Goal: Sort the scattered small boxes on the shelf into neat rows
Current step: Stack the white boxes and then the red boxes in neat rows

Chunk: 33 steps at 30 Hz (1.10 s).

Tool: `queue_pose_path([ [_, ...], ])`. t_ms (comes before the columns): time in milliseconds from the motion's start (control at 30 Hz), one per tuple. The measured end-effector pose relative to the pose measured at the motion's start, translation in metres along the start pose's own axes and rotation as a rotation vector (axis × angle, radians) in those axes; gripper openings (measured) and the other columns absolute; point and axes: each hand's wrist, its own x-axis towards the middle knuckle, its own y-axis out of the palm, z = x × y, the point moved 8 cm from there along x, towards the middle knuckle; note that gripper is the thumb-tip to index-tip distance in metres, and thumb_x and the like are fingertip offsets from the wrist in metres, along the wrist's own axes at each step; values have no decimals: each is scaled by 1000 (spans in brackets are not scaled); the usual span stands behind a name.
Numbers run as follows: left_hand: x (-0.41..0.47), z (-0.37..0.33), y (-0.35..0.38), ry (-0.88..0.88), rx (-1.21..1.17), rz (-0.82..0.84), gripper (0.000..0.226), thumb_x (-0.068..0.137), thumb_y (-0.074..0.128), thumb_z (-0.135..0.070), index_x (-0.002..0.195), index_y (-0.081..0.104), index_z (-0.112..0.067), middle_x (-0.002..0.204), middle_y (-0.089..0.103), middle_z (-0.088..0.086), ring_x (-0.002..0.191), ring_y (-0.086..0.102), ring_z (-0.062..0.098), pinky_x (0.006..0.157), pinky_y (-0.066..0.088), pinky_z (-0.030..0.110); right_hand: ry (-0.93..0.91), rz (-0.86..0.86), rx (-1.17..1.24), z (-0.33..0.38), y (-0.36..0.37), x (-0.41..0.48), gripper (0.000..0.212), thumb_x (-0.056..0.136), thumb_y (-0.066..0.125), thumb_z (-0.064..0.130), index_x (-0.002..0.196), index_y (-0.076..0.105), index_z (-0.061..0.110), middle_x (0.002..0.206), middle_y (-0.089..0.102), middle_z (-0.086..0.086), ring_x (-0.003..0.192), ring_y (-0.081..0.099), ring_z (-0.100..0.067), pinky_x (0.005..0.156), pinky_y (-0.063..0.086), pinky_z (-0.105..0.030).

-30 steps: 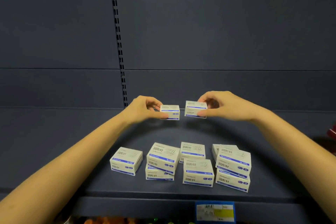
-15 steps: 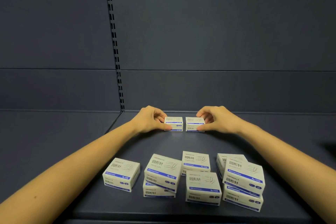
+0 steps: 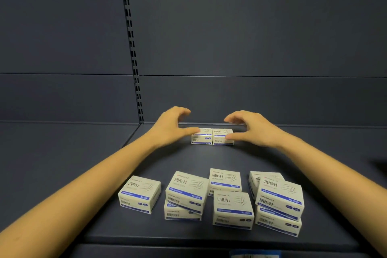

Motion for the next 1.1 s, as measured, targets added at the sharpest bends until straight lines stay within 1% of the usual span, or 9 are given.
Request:
queue_pose_path([
  [67,-16,-14,-18,66,-108,3,34,78,69,-32,108,64,-17,109,67,-2,98,62,13,93,48,28,-56,-18,47,14,-13,-12,37,80,69,31,115,59,23,119,61,5,108,56,-9,95,44,-23],
  [133,-38,-25,-28,114,-199,120,22,77,67,-39,94,70,-26,96,71,-10,92,65,7,89,50,24,-100,19,67,28,-22,-28,26,81,67,32,107,62,28,110,64,11,102,59,-5,93,47,-22],
  [233,-72,-36,-33,161,-247,284,30,71,69,-52,94,69,-35,96,71,-14,93,65,3,87,47,12,-133,84,88,44,-32,-55,20,80,64,37,99,65,31,98,68,16,93,62,-1,85,50,-20],
  [367,-109,-37,-33,199,-197,369,45,62,71,-56,103,64,-40,103,66,-15,103,60,4,89,41,9,-182,104,100,55,-46,-93,30,71,56,56,94,66,40,93,68,22,89,61,6,69,43,-5],
  [467,-124,-35,-28,187,-202,360,51,59,74,-57,105,63,-40,108,64,-15,107,58,5,90,45,16,-202,87,86,52,-52,-116,36,75,50,65,99,64,43,97,67,24,95,61,3,78,47,-15],
  [567,-129,-35,-23,181,-222,343,47,60,75,-51,103,63,-40,106,64,-15,103,59,6,88,47,17,-223,107,0,47,-47,-134,45,69,50,73,102,61,44,102,63,29,100,58,5,85,44,-17],
  [733,-129,-33,-21,166,-245,341,42,60,75,-49,98,64,-36,103,66,-11,102,61,11,88,48,25,-167,70,-53,39,-41,-153,60,55,50,86,103,51,50,105,58,29,100,56,2,82,48,-23],
  [833,-127,-36,-23,169,-240,303,42,58,74,-51,97,64,-38,101,67,-13,99,61,9,86,48,21,-121,25,-73,34,-42,-159,65,49,51,89,100,51,48,104,58,25,98,55,-3,78,50,-26],
  [1100,-97,-33,-27,113,-201,135,37,56,73,-46,90,67,-33,88,69,-20,82,60,3,79,49,19,-72,99,-5,34,-38,-154,42,58,61,70,91,56,45,92,65,23,89,58,-7,75,51,-32],
])
